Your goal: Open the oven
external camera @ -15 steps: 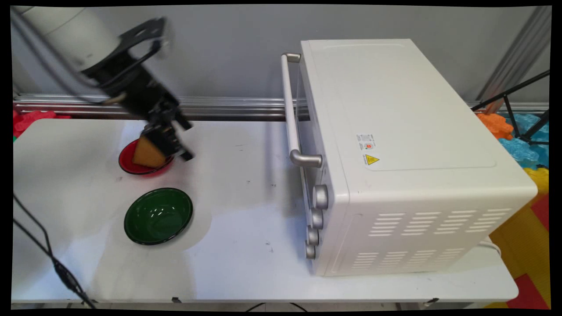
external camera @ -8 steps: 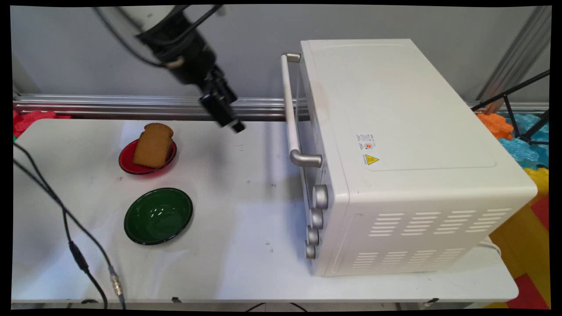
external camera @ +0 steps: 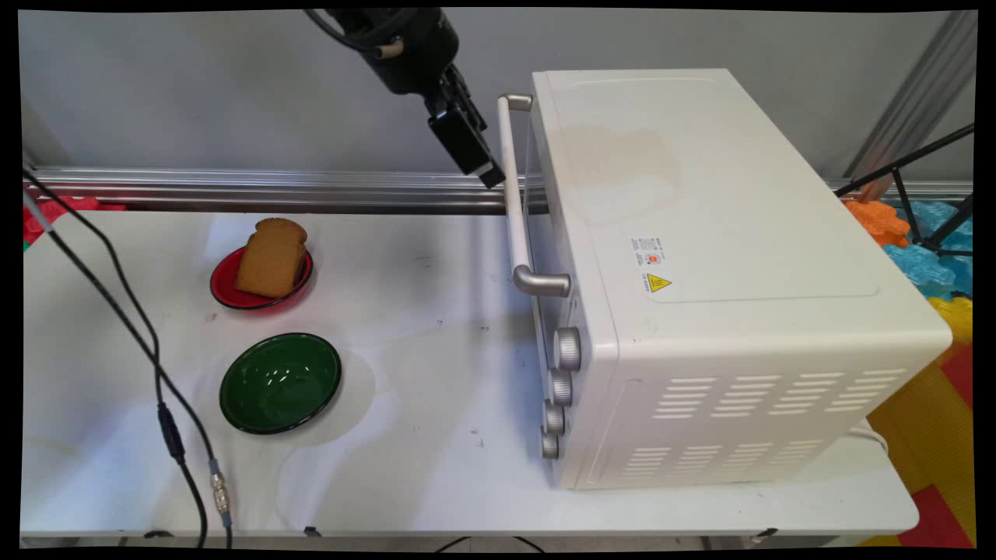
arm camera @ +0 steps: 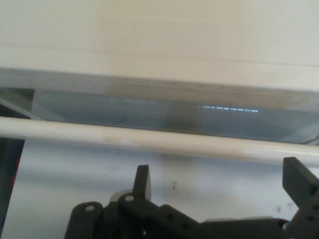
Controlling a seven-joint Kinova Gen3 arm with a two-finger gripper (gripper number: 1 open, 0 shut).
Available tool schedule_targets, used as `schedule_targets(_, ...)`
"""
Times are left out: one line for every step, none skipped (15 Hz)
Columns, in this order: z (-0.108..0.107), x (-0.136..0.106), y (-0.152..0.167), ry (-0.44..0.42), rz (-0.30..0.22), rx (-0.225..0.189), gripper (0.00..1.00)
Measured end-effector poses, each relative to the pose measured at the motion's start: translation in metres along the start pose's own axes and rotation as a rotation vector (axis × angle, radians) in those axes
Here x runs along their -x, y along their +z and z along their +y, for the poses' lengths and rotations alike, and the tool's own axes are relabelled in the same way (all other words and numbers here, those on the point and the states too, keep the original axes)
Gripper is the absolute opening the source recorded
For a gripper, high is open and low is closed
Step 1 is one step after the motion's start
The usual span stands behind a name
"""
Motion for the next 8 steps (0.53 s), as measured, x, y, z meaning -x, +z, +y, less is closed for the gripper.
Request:
schedule_targets(-0.001,-0.003,0.000,0.003,-0.002,0.004,1.00)
schedule_targets(-0.003,-0.006,0.001,0.007,-0.006,0.008,1.00)
schedule_targets(-0.005,-0.007,0.002,0.011,-0.010,0.011,1.00)
schedule_targets(-0.006,-0.008,0.003,0.016,-0.013,0.013,0.00)
schedule_targets(-0.008,-0.009,0.004,0.022,-0.015,0.014,0.00)
schedule_targets(-0.011,-0.010,0.006,0.032,-0.017,0.016,0.00)
schedule_targets(-0.013,-0.011,0.007,0.039,-0.019,0.017,0.00)
schedule_targets(-0.015,-0.012,0.009,0.044,-0.020,0.017,0.00)
